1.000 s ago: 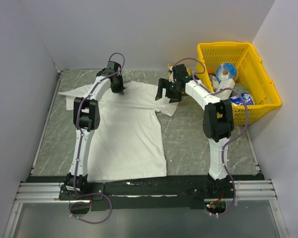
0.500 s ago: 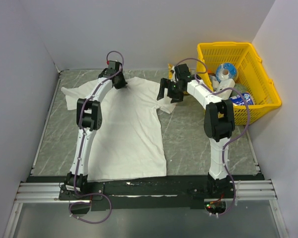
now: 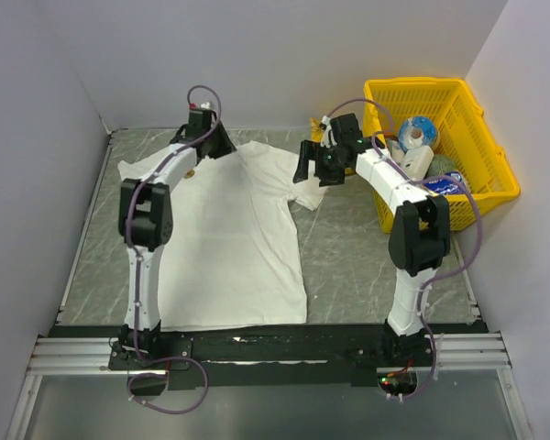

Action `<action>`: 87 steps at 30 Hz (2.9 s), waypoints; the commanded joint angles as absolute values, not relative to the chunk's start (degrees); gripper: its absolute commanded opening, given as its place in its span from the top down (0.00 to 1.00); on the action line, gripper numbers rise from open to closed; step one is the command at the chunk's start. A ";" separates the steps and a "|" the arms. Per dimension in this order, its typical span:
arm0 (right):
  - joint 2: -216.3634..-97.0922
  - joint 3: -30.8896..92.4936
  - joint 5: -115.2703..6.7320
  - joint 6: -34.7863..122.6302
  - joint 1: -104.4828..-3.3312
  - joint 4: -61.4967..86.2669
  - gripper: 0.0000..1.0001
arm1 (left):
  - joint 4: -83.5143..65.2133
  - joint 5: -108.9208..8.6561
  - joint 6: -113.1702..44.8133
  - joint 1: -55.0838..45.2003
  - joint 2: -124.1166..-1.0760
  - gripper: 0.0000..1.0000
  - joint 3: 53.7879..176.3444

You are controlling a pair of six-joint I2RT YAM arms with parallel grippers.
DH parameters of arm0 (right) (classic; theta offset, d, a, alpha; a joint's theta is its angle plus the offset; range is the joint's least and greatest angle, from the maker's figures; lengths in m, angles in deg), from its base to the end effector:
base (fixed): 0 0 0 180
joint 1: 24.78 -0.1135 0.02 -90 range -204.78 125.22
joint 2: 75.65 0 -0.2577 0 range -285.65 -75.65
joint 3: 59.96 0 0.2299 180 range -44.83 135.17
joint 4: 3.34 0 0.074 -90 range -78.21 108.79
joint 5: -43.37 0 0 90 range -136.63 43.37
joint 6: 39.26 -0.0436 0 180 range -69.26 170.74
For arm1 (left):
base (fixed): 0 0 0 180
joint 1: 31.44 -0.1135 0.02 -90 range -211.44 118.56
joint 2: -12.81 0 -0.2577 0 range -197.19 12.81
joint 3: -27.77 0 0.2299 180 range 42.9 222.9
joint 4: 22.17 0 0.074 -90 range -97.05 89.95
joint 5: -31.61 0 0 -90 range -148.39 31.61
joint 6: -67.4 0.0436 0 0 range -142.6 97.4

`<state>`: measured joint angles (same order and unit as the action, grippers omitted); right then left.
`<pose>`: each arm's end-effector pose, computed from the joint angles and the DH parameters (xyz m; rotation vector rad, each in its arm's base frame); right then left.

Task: Pin the brooch onto the clothing

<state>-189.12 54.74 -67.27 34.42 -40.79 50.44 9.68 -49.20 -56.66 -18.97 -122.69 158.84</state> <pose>0.4017 0.1312 0.2637 -0.1492 2.5293 0.6809 0.5134 -0.1207 0.2071 -0.3336 2.2420 -0.6203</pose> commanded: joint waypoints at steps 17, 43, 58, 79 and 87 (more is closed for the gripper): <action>-167.67 26.90 -52.35 32.46 -66.95 48.80 0.77 | 21.60 -69.64 -68.01 -18.35 -55.69 0.99 94.53; -176.98 13.97 -41.53 21.91 -90.52 46.59 1.00 | 40.14 -77.37 -92.38 -2.88 -53.37 0.99 77.88; -178.74 10.98 -43.73 17.87 -97.03 47.91 1.00 | 41.64 -73.95 -101.26 6.00 -53.38 0.99 71.81; -152.04 21.00 -40.38 25.42 -78.16 50.74 1.00 | 33.30 -86.78 -80.28 5.91 -47.39 0.84 100.72; -138.76 22.14 -42.85 27.27 -67.41 46.95 0.66 | 23.29 -86.44 -68.50 2.67 -48.18 0.30 108.28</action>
<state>-144.51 19.11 -41.57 25.72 -70.52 50.25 29.88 -86.29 -76.75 4.83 -47.53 104.22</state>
